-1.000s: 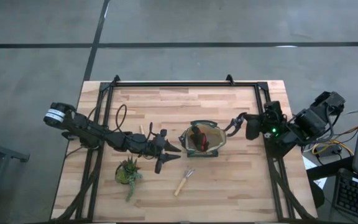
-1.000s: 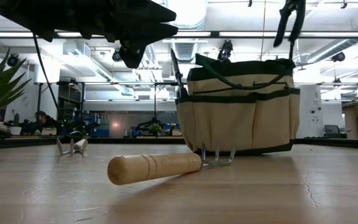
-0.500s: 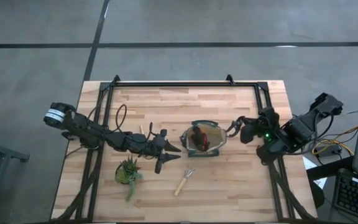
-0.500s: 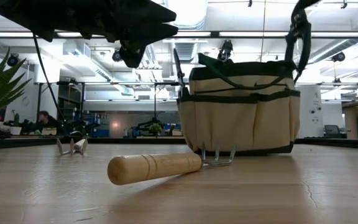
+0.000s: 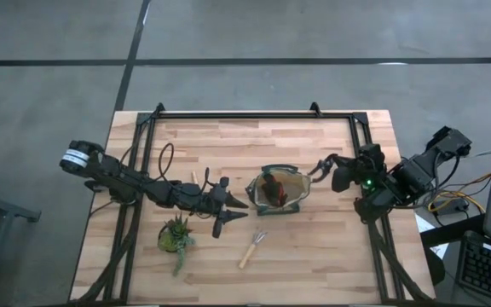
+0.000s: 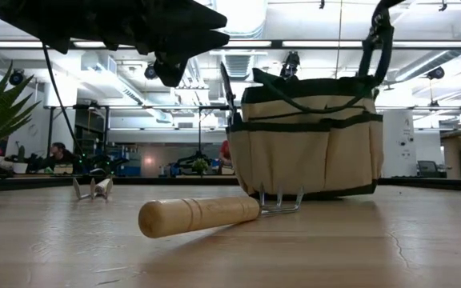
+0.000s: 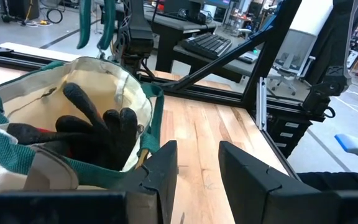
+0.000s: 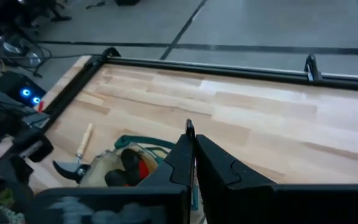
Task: Pick & Place Garden tools in Gardening bag
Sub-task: Put the green shear scissors into the green gardening bag
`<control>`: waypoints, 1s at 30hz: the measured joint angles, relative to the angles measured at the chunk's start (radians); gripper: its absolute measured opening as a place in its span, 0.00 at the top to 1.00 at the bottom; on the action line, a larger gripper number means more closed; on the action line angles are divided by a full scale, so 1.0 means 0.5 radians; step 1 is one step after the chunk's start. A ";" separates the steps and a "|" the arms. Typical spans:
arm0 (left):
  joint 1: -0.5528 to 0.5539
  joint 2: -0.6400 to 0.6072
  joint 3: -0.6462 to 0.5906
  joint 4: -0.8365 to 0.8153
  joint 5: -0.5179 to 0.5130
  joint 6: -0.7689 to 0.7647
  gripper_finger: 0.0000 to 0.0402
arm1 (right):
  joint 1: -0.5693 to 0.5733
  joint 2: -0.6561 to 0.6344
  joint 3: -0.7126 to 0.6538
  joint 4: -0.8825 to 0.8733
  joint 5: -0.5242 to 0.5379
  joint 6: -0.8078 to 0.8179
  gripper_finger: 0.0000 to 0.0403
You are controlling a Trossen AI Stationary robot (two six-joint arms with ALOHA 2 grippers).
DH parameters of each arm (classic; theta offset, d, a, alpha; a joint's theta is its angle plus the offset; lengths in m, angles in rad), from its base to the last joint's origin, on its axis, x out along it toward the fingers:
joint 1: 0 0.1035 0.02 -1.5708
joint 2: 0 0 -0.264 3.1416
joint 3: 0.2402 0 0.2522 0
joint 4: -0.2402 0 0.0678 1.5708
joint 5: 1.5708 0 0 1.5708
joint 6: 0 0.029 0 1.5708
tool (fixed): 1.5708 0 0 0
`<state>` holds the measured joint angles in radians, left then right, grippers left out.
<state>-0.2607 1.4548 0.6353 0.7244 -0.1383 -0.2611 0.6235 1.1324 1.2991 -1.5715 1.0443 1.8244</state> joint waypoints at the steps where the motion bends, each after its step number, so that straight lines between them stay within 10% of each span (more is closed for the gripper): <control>1: 0.000 0.000 0.000 0.000 -0.001 0.002 0.70 | -0.001 0.003 0.012 0.003 0.014 -0.014 0.98; 30: -0.003 0.000 0.000 0.001 -0.003 0.007 0.70 | -0.202 0.197 -0.003 0.008 -0.098 -0.108 0.98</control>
<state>-0.2623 1.4548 0.6353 0.7250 -0.1398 -0.2577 0.5224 1.2311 1.2976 -1.5676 0.9955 1.7703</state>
